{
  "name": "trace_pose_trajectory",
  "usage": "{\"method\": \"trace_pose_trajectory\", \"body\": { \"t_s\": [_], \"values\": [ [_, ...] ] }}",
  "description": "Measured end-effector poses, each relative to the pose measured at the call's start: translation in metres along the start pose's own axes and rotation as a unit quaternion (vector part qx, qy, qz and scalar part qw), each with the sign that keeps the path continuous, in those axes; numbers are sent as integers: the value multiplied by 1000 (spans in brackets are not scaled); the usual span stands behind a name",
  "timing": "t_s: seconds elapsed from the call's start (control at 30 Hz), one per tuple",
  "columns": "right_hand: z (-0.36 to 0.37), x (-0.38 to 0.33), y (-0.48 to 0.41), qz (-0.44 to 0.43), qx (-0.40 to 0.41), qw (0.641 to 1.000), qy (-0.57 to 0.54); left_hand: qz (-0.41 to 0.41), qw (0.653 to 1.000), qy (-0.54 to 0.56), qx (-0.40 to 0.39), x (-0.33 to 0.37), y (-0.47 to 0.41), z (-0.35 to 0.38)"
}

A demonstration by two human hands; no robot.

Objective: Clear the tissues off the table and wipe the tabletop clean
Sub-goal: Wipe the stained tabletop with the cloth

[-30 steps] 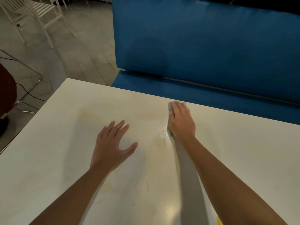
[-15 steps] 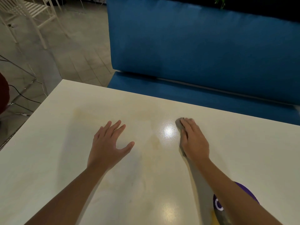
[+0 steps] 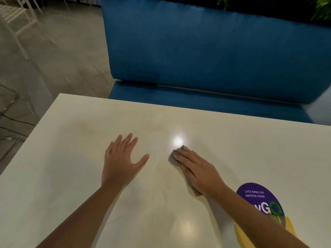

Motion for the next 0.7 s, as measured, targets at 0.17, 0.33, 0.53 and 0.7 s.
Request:
{"method": "trace_pose_trajectory", "body": {
  "t_s": [0.17,0.33,0.53,0.7],
  "values": [
    [0,-11,-20,182,169,966,71,0,1000,-4,-17,0,-2,1],
    [26,-57,-25,204,149,963,90,38,998,30,-45,-4,3,-9],
    [18,-78,25,37,29,999,17,132,991,10,-35,-21,52,-32],
    [-2,-46,44,146,59,987,33,133,990,5,-45,-38,87,-37]
  ]
}}
Point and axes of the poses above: each hand's wrist, its own y-axis away from the middle knuckle, its own z-axis out of the palm, x = y × z, the point moved 2 cm from there along -y, towards the middle knuckle, and after that the axes turned 11 degrees about x, right-handed, at the moved point
